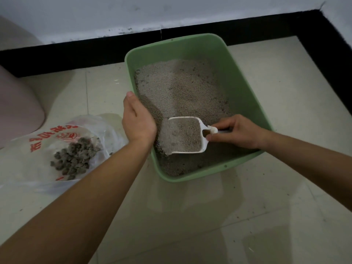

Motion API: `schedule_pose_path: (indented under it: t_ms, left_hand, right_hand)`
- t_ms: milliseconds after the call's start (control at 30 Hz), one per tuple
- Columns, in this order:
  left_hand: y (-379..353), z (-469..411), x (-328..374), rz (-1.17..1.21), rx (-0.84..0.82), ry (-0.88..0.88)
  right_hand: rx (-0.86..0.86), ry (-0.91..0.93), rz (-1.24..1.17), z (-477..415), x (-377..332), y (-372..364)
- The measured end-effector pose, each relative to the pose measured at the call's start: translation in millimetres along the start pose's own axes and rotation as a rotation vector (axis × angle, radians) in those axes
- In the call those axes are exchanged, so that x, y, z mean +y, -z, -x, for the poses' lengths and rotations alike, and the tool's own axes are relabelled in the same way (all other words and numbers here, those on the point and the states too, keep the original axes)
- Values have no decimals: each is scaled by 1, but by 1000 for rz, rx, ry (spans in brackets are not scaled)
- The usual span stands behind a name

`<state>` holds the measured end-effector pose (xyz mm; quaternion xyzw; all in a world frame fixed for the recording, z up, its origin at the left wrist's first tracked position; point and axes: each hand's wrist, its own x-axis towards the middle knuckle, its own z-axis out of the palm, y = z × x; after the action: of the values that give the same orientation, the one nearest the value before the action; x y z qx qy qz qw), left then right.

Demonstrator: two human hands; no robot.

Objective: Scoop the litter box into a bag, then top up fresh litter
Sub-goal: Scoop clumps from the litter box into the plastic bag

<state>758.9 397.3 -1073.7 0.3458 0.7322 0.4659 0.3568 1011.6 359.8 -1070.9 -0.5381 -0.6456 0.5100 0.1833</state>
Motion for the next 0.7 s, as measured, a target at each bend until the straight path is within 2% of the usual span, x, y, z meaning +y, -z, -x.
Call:
schedule_pose_path:
  t_ms: [200, 333, 700]
  left_hand:
    - [1, 2, 2, -8, 0, 4]
    - [3, 3, 5, -21, 4, 11]
    - [8, 10, 13, -2, -14, 55]
  right_hand:
    - [294, -19, -40, 3, -14, 16]
    - [429, 20, -67, 8, -25, 17]
    - [461, -72, 38, 30, -43, 7]
